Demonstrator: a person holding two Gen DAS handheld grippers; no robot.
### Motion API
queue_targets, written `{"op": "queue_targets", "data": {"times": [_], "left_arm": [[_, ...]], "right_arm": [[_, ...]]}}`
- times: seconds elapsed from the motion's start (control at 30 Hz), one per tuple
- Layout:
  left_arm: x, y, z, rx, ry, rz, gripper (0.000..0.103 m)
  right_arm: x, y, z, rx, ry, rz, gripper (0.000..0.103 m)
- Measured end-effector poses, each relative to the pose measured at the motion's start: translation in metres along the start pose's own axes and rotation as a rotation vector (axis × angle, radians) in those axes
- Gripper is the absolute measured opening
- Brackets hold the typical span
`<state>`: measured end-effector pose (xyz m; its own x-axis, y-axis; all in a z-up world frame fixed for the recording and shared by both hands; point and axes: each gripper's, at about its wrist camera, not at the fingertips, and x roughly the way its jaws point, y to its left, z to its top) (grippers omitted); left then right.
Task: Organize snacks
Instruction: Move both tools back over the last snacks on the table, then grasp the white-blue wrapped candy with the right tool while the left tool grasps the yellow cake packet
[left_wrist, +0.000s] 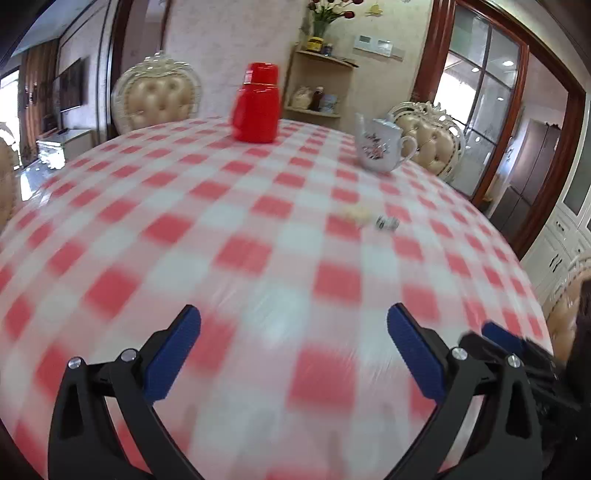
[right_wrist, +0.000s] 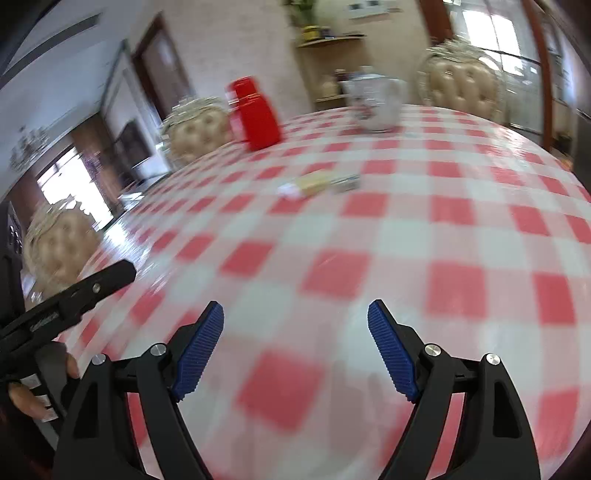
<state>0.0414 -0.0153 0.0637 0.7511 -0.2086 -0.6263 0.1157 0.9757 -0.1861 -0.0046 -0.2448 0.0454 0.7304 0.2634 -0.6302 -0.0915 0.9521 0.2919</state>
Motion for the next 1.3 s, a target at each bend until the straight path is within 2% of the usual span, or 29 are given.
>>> {"op": "queue_targets", "data": {"times": [0.17,0.23,0.33,0.47,0.63,0.67,0.8,0.83,0.87,0.97,1.03,1.17,1.2,1.3], "left_arm": [[0.069,-0.023,0.036,-0.089,-0.032,-0.046,0.101],[0.078,-0.024,0.038,-0.085,-0.07,-0.072,0.101],[0.082,-0.021,0.033,-0.045,-0.073,-0.107,0.101],[0.064,-0.01,0.032,-0.096,-0.17,-0.137,0.101],[0.066,-0.005,0.033,-0.153,-0.125,-0.249,0.101],[0.067,-0.006,0.033,-0.162,-0.11,-0.259,0.101],[0.073,-0.009,0.03,-0.169,-0.069,-0.278,0.101],[0.074,-0.01,0.03,-0.162,-0.058,-0.272,0.101],[0.076,-0.012,0.029,-0.156,-0.045,-0.268,0.101],[0.086,-0.016,0.028,-0.142,0.023,-0.247,0.101],[0.093,-0.017,0.028,-0.143,0.075,-0.231,0.101],[0.097,-0.014,0.029,-0.142,0.104,-0.207,0.101],[0.098,-0.016,0.031,-0.123,0.099,-0.199,0.101],[0.111,-0.028,0.042,-0.014,0.107,-0.103,0.101]], "right_arm": [[0.038,-0.036,0.043,0.017,0.003,-0.076,0.077],[0.061,-0.044,0.059,-0.01,0.031,-0.108,0.076],[0.099,-0.046,0.082,-0.072,0.067,-0.135,0.075],[0.153,-0.04,0.111,-0.117,0.14,-0.13,0.068],[0.186,-0.024,0.132,-0.165,0.168,-0.153,0.058],[0.193,-0.022,0.135,-0.164,0.18,-0.164,0.054],[0.211,-0.02,0.139,-0.172,0.21,-0.209,0.049],[0.212,-0.018,0.138,-0.191,0.203,-0.219,0.046],[0.21,-0.016,0.136,-0.21,0.198,-0.217,0.032],[0.194,-0.014,0.129,-0.233,0.171,-0.224,0.033],[0.172,-0.021,0.122,-0.202,0.155,-0.187,0.033],[0.132,-0.029,0.1,-0.146,0.136,-0.132,0.033],[0.119,-0.031,0.09,-0.121,0.128,-0.11,0.033],[0.094,-0.04,0.071,-0.052,0.117,-0.065,0.033]]}}
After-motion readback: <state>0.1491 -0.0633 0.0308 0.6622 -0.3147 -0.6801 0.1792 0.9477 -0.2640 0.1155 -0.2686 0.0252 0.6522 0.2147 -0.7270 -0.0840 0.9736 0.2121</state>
